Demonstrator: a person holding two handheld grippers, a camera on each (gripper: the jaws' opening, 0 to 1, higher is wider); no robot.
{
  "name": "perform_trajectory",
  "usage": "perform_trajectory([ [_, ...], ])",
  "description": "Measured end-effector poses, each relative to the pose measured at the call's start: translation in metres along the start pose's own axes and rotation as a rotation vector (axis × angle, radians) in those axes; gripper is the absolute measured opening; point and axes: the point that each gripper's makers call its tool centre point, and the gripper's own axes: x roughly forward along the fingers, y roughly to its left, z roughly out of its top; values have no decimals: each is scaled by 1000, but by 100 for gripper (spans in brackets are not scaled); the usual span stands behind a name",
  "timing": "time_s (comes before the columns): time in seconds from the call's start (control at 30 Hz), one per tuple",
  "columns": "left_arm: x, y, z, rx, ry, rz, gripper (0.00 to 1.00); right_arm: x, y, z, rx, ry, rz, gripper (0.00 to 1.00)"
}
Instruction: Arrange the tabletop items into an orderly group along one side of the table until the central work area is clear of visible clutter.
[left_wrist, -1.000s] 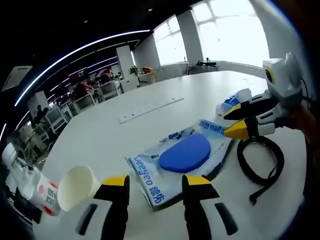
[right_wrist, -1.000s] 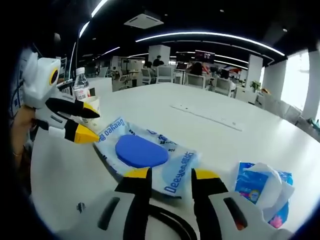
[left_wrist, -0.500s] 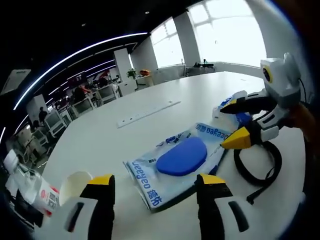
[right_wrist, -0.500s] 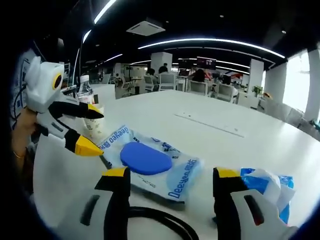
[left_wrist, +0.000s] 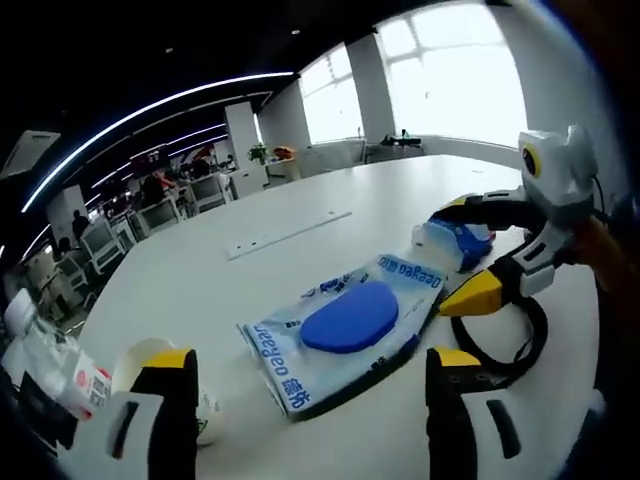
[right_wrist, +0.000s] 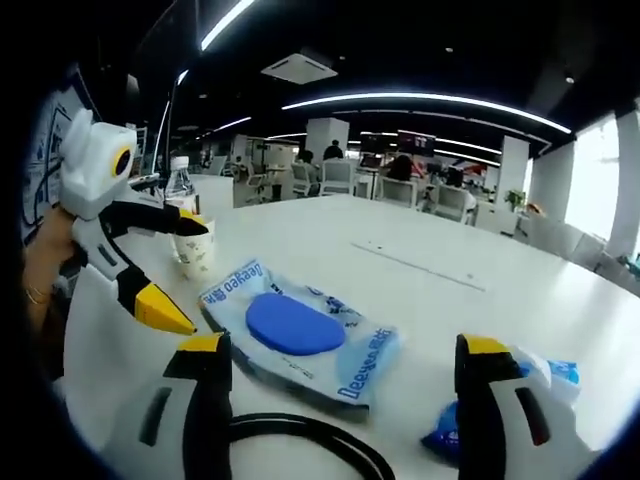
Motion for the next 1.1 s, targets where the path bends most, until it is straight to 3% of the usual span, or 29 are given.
perform_trajectory([
  [0.53, -18, 7, -4, -10, -25, -2, 100, -19, 1, -2, 5, -6, 2, 94],
  [0.83, -25, -5, 5, 1, -60, -44, 100, -26, 4, 2, -2, -24, 10, 92],
  [1.1, -49, -13, 11, -9, -101, -86, 100, -36, 0, 8, -17, -42, 14, 90],
])
